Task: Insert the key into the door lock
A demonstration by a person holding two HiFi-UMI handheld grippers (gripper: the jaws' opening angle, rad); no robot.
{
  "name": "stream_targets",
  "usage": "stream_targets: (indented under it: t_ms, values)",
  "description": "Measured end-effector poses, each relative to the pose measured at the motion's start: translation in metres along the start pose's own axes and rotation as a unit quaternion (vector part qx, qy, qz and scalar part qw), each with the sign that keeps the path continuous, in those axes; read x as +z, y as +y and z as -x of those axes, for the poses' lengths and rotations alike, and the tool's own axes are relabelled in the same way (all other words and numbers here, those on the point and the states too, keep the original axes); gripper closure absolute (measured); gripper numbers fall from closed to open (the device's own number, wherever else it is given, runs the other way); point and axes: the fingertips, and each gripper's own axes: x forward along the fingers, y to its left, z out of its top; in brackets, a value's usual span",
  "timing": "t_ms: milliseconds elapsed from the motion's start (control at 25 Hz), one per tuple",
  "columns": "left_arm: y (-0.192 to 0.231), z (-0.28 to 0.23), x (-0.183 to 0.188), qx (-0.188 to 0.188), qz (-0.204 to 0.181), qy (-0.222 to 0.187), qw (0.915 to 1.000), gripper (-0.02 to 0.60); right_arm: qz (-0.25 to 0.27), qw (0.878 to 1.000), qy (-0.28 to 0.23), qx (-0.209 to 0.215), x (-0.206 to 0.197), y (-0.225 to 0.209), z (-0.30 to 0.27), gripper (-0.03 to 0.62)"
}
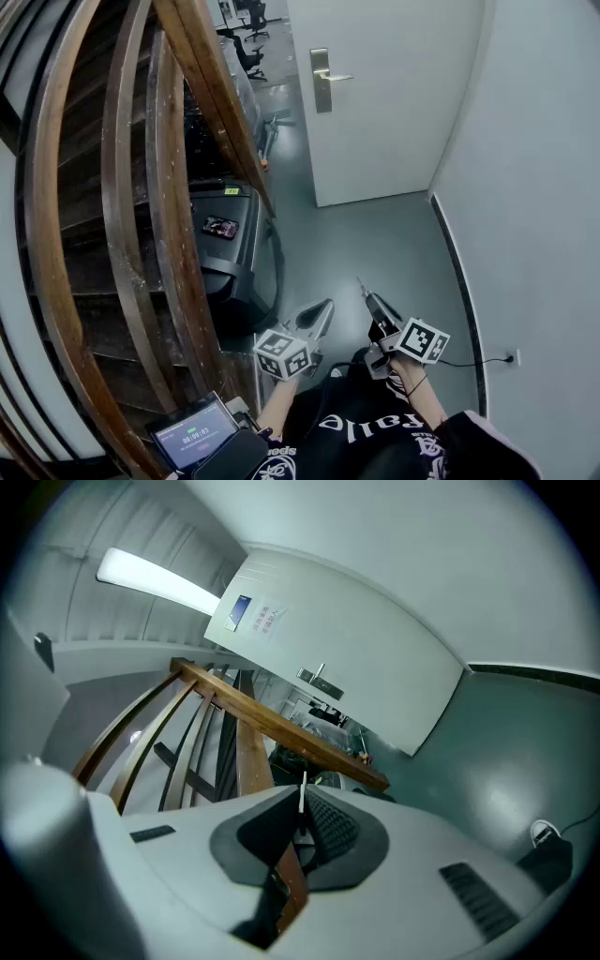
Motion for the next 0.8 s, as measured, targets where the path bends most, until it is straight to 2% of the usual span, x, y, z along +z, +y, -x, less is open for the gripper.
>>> stream_targets:
  t_ms: [440,600,800]
  values:
    - [0.047,-0.034,0.014,0.018,0.018,-0.007,0.9996,0.577,-0.008,1.000,0.014,0.002,0.024,-0.016,-0.048,0.559]
    - [0.071,-0.066,0.025,0.028,0.021,-0.006,0.9994,0.577,-0.012,1.000,0.022,0.000,0.051,-0.036,-0.080,0.559]
    - [0.109,-0.123,0.057,0.050,0.023,-0.018,0.9983,0.577,-0.003,0.999,0.039,0.013,0.106,-0.050,-0.133,0.559]
